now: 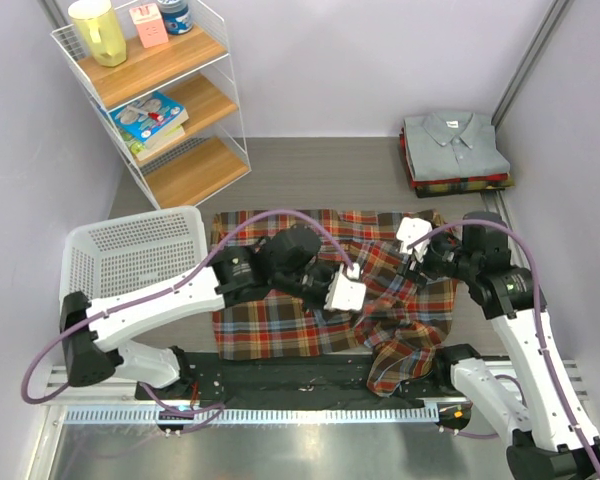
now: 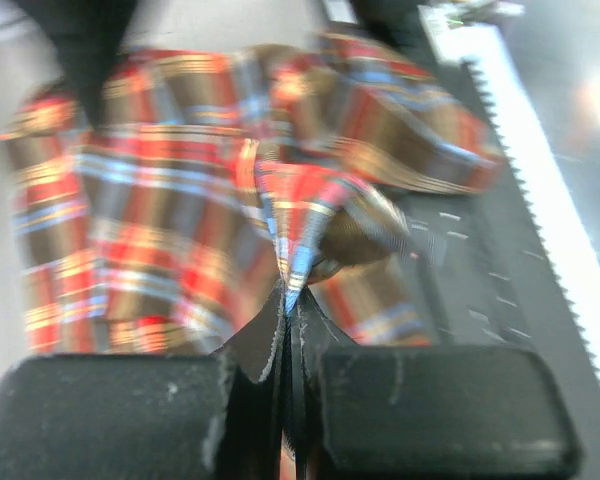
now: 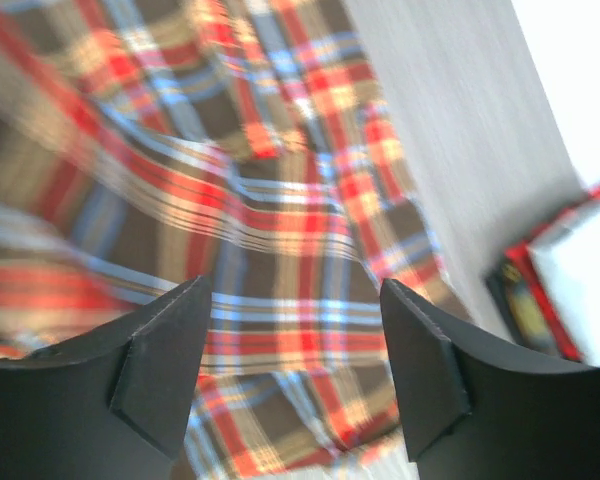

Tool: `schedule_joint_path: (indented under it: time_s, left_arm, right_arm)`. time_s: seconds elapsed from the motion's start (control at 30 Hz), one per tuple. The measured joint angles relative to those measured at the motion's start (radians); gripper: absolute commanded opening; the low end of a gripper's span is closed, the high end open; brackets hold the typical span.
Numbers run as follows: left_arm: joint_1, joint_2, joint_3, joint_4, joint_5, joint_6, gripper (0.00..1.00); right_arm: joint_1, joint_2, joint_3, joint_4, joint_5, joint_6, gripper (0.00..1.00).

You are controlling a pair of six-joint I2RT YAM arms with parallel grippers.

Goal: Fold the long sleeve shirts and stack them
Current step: Fold the shirt

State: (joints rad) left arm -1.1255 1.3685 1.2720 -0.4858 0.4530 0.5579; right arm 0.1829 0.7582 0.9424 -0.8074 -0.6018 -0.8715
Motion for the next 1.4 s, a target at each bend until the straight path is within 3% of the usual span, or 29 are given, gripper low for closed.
schedule_joint_path:
  time_s: [0.17, 0.3, 0.47, 0.57, 0.67, 0.8, 0.93, 1.13, 1.4]
  left_arm:
    - [-0.065, -0.034, -0.035, -0.077, 0.076, -0.021, 0.0]
    - [-0.083, 0.044, 0.016, -0.097, 0.129, -0.092, 0.0]
    - [-0.062, 0.169, 0.145, -0.072, 0.134, -0.206, 0.0]
    - [0.029, 0.254, 0.222, -0.027, 0.138, -0.327, 0.0]
    - [0.194, 0.32, 0.246, 0.016, 0.127, -0.461, 0.0]
    - [0.407, 0.414, 0.246, 0.029, 0.077, -0.605, 0.0]
    - [0.547, 0.467, 0.171, 0.035, 0.022, -0.692, 0.0]
    - [0.665, 0.45, -0.037, 0.091, -0.032, -0.803, 0.0]
    - [0.741, 0.266, -0.206, 0.226, 0.021, -0.851, 0.0]
  right_arm:
    - [-0.053, 0.055, 0.011, 0.05, 0.069, 0.019, 0.73]
    - [-0.13, 0.286, 0.13, 0.057, 0.057, 0.078, 0.61]
    - [-0.139, 0.582, 0.257, 0.051, 0.033, 0.145, 0.6]
    - [-0.143, 0.713, 0.314, 0.011, 0.028, 0.183, 0.61]
    - [-0.154, 0.796, 0.369, -0.031, 0.029, 0.214, 0.61]
    - [-0.166, 0.849, 0.414, -0.062, 0.041, 0.237, 0.6]
    - [-0.167, 0.921, 0.445, -0.08, 0.062, 0.253, 0.6]
    - [-0.167, 0.988, 0.445, -0.119, 0.101, 0.254, 0.57]
    - [-0.167, 1.034, 0.445, -0.137, 0.144, 0.253, 0.55]
